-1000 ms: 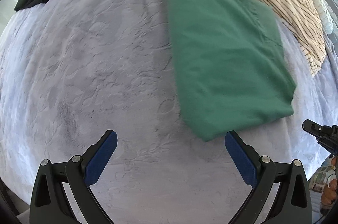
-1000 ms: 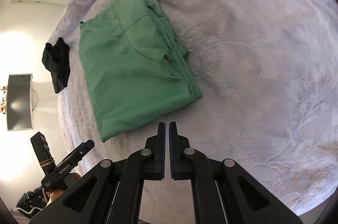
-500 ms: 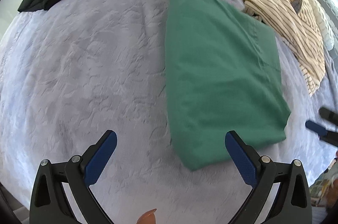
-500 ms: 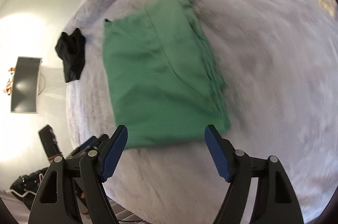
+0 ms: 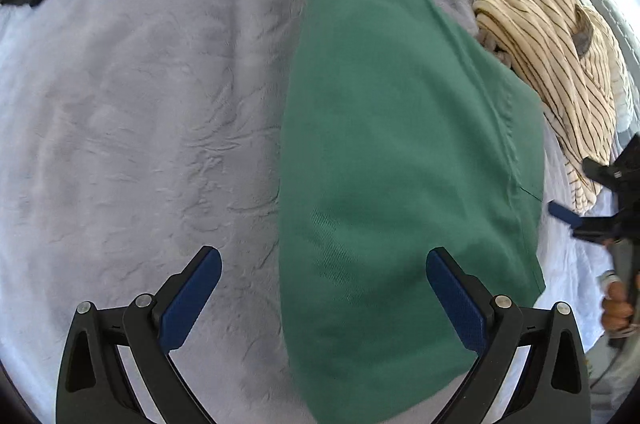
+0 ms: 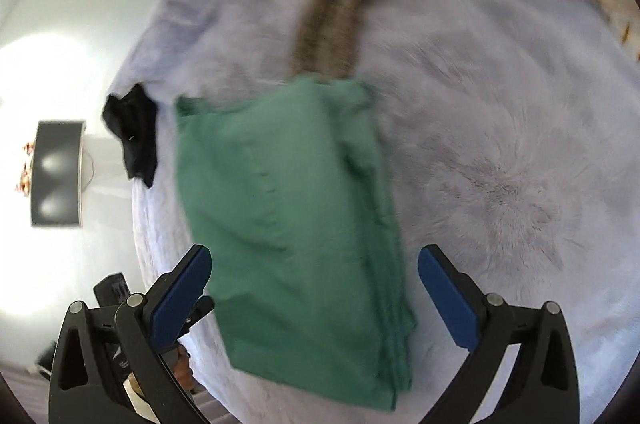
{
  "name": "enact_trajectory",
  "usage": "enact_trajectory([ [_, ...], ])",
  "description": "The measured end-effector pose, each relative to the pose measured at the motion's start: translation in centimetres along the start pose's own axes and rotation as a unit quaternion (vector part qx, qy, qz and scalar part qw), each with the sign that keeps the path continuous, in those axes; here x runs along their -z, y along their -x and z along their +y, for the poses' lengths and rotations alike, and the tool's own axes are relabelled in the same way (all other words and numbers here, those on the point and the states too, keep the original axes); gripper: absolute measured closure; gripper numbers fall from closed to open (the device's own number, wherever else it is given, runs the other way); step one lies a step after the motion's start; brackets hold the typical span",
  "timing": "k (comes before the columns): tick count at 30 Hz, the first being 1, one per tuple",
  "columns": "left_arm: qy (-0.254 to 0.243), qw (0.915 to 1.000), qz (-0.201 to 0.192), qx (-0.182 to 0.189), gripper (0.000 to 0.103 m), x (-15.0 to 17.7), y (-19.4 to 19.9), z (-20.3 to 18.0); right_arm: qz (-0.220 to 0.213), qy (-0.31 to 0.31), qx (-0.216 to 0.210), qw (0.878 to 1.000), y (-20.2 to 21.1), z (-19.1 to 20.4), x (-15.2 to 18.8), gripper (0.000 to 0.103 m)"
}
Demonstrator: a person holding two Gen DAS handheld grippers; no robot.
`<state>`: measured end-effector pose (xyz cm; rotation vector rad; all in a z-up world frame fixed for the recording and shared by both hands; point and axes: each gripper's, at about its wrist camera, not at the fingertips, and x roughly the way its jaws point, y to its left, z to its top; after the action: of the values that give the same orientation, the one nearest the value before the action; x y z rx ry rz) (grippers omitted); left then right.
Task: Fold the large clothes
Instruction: 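Grasp the folded green shirt end with the right tool and lift it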
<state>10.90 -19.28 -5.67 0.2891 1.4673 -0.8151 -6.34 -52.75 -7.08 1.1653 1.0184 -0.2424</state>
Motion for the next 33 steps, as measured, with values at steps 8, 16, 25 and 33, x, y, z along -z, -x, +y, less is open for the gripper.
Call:
enact_trajectory([
  [8,0.005,0.999,0.004,0.044,0.0,-0.7,-2.0,0.7,0.01,-0.02,-0.062,0.998,-4.6,-3.4,-1.7,0.0],
  [16,0.015,0.9957,0.009,0.091,0.0,-1.6,-3.7,0.5,0.03,0.015,-0.106,0.994,-6.7,-0.8,-3.0,0.0],
  [25,0.011,0.9925,0.027,0.119,0.0,-2.2,-6.2,-0.6,0.035,0.031,-0.099,0.994,-8.3,-1.6,-3.9,0.001],
  [33,-0.014,0.9934,0.0,0.114,0.033,-1.8,-4.2,-1.5,0.036,0.011,-0.098,0.994,-9.9,0.1,-4.1,0.067],
])
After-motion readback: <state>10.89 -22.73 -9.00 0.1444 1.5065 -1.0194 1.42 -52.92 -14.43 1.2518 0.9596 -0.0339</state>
